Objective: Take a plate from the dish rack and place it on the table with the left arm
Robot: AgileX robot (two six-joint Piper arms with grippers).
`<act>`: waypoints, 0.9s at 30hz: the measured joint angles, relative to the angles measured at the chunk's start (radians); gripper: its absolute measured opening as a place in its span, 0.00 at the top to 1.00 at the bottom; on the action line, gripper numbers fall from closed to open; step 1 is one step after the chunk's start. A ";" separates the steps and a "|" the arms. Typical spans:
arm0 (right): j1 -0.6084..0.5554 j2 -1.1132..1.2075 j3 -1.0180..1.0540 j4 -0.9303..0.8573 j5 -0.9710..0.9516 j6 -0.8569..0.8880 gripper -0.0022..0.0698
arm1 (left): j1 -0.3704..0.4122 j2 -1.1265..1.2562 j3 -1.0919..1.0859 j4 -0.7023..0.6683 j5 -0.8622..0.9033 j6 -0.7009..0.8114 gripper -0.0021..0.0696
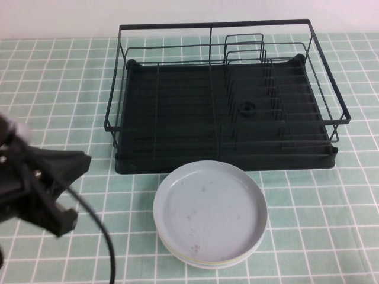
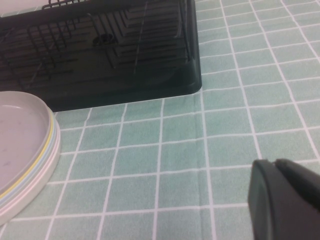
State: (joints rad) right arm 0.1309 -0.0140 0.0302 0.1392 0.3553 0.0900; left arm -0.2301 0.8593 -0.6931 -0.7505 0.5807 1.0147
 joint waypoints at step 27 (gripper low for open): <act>0.000 0.000 0.000 0.014 0.000 0.000 1.00 | -0.008 -0.323 0.011 0.066 0.110 0.000 0.97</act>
State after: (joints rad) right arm 0.1309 -0.0140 0.0302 0.1534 0.3553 0.0900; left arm -0.2382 0.5360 -0.6819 -0.6843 0.6904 1.0147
